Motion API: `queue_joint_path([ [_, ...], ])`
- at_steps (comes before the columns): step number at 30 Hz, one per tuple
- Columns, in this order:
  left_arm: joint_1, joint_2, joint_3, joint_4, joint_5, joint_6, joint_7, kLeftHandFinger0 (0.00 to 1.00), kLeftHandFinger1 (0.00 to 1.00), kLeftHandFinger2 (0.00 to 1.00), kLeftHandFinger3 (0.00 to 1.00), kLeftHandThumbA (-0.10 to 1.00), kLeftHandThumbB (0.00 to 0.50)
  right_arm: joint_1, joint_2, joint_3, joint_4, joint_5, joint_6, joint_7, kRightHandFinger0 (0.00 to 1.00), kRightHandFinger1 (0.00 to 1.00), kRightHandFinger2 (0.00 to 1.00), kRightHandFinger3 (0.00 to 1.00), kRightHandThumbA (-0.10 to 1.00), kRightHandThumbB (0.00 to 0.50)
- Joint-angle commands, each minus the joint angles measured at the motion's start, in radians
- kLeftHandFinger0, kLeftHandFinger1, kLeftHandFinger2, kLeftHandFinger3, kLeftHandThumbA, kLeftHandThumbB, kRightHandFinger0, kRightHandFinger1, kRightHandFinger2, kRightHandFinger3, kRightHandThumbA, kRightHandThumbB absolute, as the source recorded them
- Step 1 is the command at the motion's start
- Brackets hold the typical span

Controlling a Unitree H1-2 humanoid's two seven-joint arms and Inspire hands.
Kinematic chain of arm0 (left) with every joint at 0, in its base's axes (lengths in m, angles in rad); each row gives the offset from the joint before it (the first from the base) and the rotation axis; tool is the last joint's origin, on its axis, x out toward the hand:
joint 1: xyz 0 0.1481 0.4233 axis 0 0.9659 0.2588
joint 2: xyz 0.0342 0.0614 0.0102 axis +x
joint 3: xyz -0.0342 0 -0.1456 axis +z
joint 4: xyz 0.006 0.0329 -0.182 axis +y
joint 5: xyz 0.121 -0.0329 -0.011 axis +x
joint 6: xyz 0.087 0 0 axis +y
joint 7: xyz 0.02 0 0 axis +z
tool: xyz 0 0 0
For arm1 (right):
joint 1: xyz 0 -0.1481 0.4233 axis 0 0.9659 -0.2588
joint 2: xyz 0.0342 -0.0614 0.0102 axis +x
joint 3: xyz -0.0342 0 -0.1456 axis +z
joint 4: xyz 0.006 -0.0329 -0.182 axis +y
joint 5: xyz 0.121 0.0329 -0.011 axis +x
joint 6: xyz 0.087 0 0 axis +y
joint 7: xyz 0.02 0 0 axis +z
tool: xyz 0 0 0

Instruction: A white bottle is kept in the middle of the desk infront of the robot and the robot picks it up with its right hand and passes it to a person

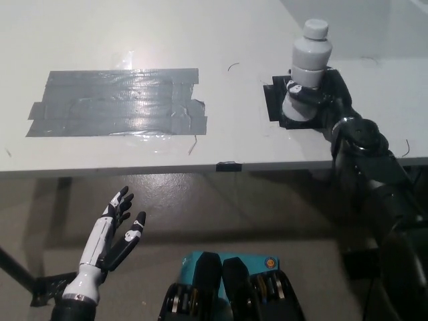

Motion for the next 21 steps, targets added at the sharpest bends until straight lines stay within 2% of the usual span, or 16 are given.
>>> queue_joint_path([
  [1,-0.003,0.011,-0.003,-0.037,0.004,-0.031,0.0,1.0,1.0,1.0,1.0,0.62,0.029,-0.036,0.014,0.022,-0.085,-0.016,-0.133,-0.09,0.01,0.37,0.75,0.76,-0.1,0.127],
  [3,0.004,0.009,0.0,-0.04,-0.004,-0.029,-0.002,1.0,1.0,1.0,1.0,0.61,0.029,-0.023,0.018,0.033,-0.116,-0.021,-0.132,-0.094,0.02,0.4,0.77,0.79,-0.1,0.122],
  [5,0.007,0.01,0.0,-0.039,-0.001,-0.034,0.0,1.0,1.0,1.0,1.0,0.61,0.024,-0.014,0.021,0.049,-0.148,-0.031,-0.115,-0.098,0.07,0.48,0.83,0.85,-0.1,0.105],
  [8,0.008,0.008,0.001,-0.027,0.004,-0.043,0.008,1.0,1.0,1.0,1.0,0.61,0.048,0.001,0.027,0.08,-0.213,-0.052,-0.085,-0.091,0.1,0.55,0.83,0.84,-0.1,0.13],
  [11,0.013,0.006,-0.002,-0.027,0.014,-0.048,0.015,1.0,1.0,1.0,1.0,0.64,0.048,0.022,0.036,0.112,-0.303,-0.061,-0.037,-0.069,0.14,0.59,0.86,0.87,-0.1,0.121],
  [13,0.011,0.004,0.0,-0.023,0.006,-0.045,0.011,1.0,1.0,1.0,1.0,0.64,0.055,0.028,0.04,0.137,-0.356,-0.075,0.006,-0.055,0.22,0.64,0.91,0.9,-0.1,0.123],
  [14,0.014,0.004,0.002,-0.025,0.001,-0.039,0.009,1.0,1.0,1.0,1.0,0.64,0.065,0.03,0.044,0.151,-0.385,-0.077,0.03,-0.042,0.25,0.62,0.92,0.92,-0.1,0.122],
  [16,0.011,0.003,0.002,-0.025,0.002,-0.033,0.01,1.0,1.0,1.0,1.0,0.64,0.066,0.03,0.049,0.168,-0.43,-0.064,0.079,-0.007,0.23,0.61,0.93,0.94,-0.1,0.129],
  [18,0.009,0.003,0.001,-0.023,0.004,-0.036,0.01,1.0,1.0,1.0,1.0,0.64,0.054,0.012,0.055,0.198,-0.433,-0.079,0.097,0.009,0.16,0.56,0.91,0.92,-0.1,0.133],
  [21,0.01,0.002,0.001,-0.023,0.006,-0.037,0.012,1.0,1.0,1.0,1.0,0.63,0.055,-0.001,0.057,0.232,-0.434,-0.098,0.129,0.018,0.11,0.54,0.91,0.91,-0.1,0.132],
])
